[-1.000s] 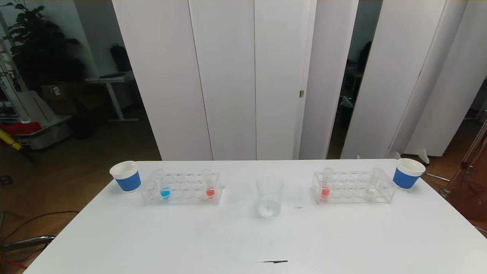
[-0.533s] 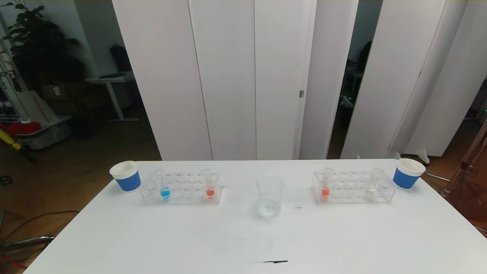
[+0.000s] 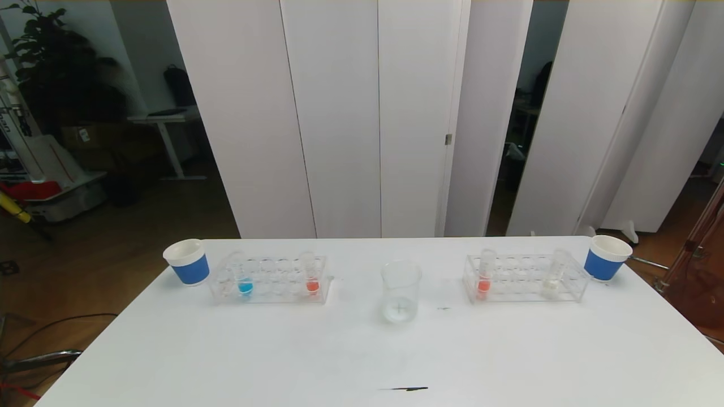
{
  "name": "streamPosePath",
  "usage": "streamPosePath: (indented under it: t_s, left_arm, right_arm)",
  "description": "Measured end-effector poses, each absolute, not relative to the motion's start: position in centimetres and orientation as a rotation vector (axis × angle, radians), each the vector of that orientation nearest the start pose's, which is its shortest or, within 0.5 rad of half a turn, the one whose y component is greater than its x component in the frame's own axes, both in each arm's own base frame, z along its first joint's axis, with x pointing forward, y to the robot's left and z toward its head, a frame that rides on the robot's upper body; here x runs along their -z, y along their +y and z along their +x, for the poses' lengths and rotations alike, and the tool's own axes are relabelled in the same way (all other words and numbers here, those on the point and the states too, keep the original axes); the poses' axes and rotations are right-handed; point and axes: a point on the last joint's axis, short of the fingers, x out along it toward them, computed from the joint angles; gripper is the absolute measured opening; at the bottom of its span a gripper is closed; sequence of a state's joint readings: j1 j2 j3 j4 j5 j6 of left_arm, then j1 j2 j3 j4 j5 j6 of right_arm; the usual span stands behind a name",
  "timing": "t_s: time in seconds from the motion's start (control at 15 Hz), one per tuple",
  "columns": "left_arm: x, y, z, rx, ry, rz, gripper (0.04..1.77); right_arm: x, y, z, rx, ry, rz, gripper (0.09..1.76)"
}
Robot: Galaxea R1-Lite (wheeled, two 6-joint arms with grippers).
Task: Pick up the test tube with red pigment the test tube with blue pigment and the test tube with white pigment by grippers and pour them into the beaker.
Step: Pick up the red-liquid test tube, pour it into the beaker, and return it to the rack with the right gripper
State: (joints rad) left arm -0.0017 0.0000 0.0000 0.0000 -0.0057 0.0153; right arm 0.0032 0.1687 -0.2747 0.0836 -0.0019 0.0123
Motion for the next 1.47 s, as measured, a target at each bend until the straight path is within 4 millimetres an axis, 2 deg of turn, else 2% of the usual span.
streamPosePath:
  t_s: [0.2,0.33,0.53,0.67,0.8,1.0,1.2,1.47]
  left_arm:
    - [-7.5,0.0,-2.3,0.007,0.0,0.016,1.75]
    - [-7.5,0.0,-2.3,0.008,0.0,0.015,1.75]
    - [-7.5,0.0,-2.3,0.008,0.0,0.015,1.75]
    - [-7.5,0.0,-2.3,0.007,0.0,0.015,1.75]
    - [-7.5,0.0,-2.3,0.008,0.0,0.015,1.75]
    - [-7.5,0.0,-2.3,0.007,0.0,0.015,1.75]
    - [-7.5,0.0,-2.3,0.008,0.0,0.015,1.75]
    - [-7.5,0.0,-2.3,0.008,0.0,0.015,1.75]
  right_arm:
    - [-19.6,0.0,-1.4,-0.008,-0.027,0.01,1.76]
    - [-23.2,0.0,0.2,-0.008,-0.041,0.01,1.76]
    - [-27.2,0.0,4.3,-0.009,-0.045,0.011,1.76]
    - [-28.6,0.2,7.9,-0.019,-0.033,0.01,1.76]
    - [-28.9,0.5,12.0,-0.036,-0.009,0.01,1.76]
    - [-27.5,1.6,17.3,-0.086,0.046,0.014,1.76]
    - [-24.8,3.9,21.0,-0.137,0.116,0.026,1.76]
    - [-20.7,7.9,23.9,-0.131,0.174,0.043,1.76]
